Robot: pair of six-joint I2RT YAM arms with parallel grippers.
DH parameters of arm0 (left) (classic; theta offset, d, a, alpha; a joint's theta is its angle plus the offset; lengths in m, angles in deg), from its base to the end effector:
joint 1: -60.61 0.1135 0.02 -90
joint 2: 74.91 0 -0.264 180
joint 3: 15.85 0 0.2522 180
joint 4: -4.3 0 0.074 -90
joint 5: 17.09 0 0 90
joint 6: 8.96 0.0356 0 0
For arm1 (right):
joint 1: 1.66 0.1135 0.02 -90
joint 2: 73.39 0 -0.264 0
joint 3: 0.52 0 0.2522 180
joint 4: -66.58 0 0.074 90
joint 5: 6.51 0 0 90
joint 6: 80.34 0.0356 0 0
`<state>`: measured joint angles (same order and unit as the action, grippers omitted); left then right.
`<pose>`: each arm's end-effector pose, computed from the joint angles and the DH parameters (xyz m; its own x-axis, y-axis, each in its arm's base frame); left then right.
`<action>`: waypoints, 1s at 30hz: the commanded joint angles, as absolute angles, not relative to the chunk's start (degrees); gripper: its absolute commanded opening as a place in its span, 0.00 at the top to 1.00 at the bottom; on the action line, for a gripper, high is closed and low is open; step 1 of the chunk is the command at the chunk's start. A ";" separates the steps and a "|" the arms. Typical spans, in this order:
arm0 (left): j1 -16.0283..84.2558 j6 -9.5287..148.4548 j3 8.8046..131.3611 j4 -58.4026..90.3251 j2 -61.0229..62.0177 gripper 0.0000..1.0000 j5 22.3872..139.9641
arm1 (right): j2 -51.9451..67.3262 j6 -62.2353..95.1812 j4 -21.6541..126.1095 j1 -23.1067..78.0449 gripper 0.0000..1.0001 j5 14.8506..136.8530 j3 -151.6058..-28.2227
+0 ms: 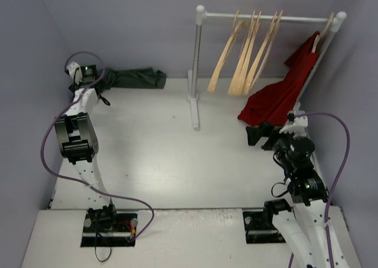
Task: Place the t-shirt on the hanger
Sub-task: Move the T-shirt to the center of the board.
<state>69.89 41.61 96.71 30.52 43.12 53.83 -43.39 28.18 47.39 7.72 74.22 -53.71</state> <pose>0.4785 0.0900 0.2659 -0.1293 -0.6293 -0.7663 -0.6590 0.6320 -0.4078 0.1294 0.0272 0.3524 -0.0362 0.3118 -0.9495 -0.3247 0.8949 0.3062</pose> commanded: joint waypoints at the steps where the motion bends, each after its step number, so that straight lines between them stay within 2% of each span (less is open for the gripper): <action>1: 72.61 38.90 102.39 23.23 47.52 0.30 52.18 | -41.10 27.06 51.51 8.84 0.00 69.41 -53.15; 6: 73.81 39.08 102.84 15.46 51.89 0.30 49.95 | -40.43 26.82 51.68 9.70 0.00 66.46 -52.03; 10: 74.82 36.86 106.91 15.40 57.11 0.31 50.00 | -40.20 27.12 51.77 9.71 0.00 65.04 -51.16; 20: 75.63 32.22 119.97 25.79 68.07 0.31 51.19 | -39.55 27.06 51.93 9.86 0.00 64.61 -50.67; 23: 75.89 31.56 121.34 27.96 69.28 0.43 52.99 | -39.36 27.15 51.94 9.86 0.00 64.79 -50.34; 25: 75.96 31.75 121.31 29.26 69.49 0.75 54.45 | -39.15 27.20 52.03 9.86 0.00 64.67 -50.27; 26: 75.99 31.90 121.28 30.04 69.50 0.87 55.23 | -39.11 27.24 52.03 9.86 0.00 64.52 -50.26; 28: 76.07 32.83 121.07 31.74 69.19 0.99 56.96 | -39.34 27.24 51.96 9.86 0.00 64.04 -50.47; 30: 75.99 33.29 119.70 33.29 68.33 1.00 59.29 | -39.80 27.41 51.98 9.89 0.00 63.89 -50.54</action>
<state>75.75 32.93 119.54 27.60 70.64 54.01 -40.09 27.61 47.44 9.34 65.66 -50.18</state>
